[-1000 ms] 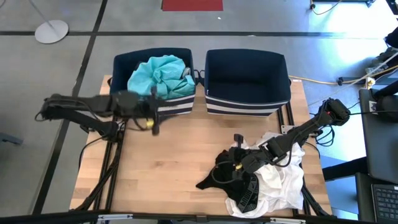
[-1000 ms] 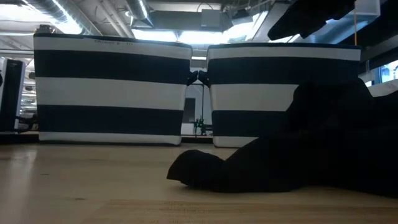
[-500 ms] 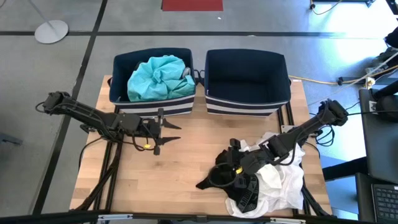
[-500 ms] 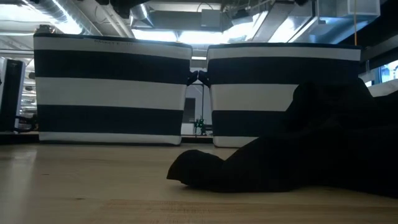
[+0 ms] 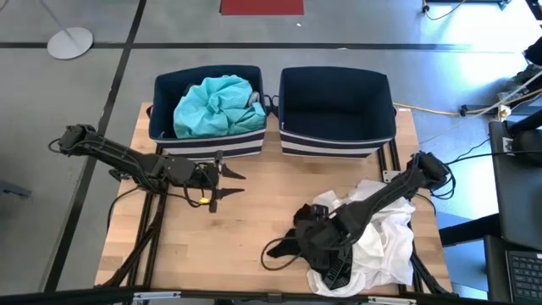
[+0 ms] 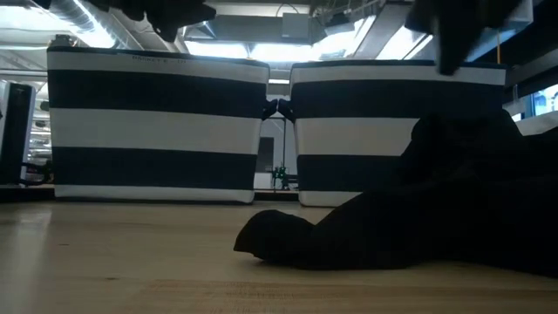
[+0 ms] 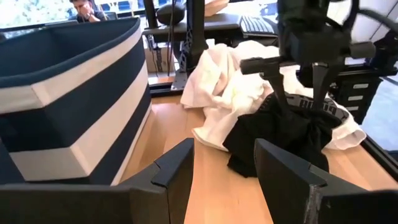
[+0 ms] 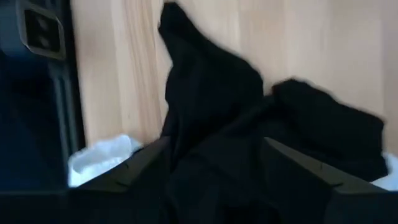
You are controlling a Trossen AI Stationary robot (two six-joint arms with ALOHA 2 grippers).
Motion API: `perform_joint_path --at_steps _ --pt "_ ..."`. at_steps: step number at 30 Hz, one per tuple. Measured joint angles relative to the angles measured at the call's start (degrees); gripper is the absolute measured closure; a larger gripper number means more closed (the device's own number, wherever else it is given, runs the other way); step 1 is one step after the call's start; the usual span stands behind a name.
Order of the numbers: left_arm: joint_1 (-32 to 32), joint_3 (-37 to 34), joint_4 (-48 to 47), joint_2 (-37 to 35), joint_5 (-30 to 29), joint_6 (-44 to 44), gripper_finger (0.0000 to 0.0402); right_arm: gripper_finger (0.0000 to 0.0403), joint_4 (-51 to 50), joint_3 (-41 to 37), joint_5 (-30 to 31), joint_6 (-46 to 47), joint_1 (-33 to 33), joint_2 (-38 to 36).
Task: Sort clothes
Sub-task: Put the black boxers into the right blue bin
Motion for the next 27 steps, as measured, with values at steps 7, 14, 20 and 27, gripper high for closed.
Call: perform_joint_path --at_steps 7,14,20,27 --pt "0.0 0.0 -0.1 0.0 -0.1 0.0 0.0243 0.0160 -0.7 0.0 2.6 -8.4 2.9 5.1" --pt "0.0 0.0 -0.1 0.0 -0.3 0.4 0.0243 0.0160 -0.7 0.0 9.6 -17.2 2.8 9.7" --pt "0.0 0.0 -0.1 0.0 -0.3 0.4 0.0243 0.0161 -0.8 0.0 9.9 -21.7 1.2 14.2" --pt "0.0 0.0 -0.1 0.0 -0.3 0.4 0.0243 0.0228 -2.4 0.1 9.6 -21.8 -1.5 17.8"
